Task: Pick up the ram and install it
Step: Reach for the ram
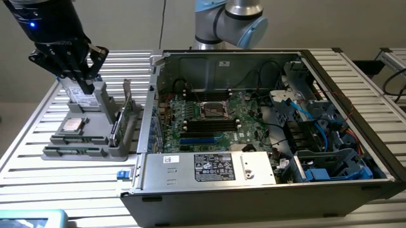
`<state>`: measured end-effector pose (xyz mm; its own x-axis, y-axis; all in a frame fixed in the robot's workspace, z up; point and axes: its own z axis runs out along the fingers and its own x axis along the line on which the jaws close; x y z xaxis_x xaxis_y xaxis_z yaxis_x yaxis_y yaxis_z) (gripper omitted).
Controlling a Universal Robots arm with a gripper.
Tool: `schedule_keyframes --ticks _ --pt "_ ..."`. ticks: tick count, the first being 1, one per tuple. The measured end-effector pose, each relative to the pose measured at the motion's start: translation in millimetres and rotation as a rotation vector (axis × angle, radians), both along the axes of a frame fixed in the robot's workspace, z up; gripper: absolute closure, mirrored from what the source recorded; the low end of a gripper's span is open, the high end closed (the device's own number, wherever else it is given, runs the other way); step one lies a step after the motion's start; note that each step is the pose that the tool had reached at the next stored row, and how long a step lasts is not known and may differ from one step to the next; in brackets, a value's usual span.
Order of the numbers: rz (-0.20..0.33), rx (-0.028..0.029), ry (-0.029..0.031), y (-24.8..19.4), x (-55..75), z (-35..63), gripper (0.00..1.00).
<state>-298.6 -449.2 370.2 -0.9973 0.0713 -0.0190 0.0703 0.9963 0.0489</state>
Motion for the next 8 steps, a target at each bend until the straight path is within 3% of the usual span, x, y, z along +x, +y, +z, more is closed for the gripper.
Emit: schedule_keyframes --ticks 8 --pt "0.0 0.0 0.0041 -0.2 -12.6 -5.7 0.89"
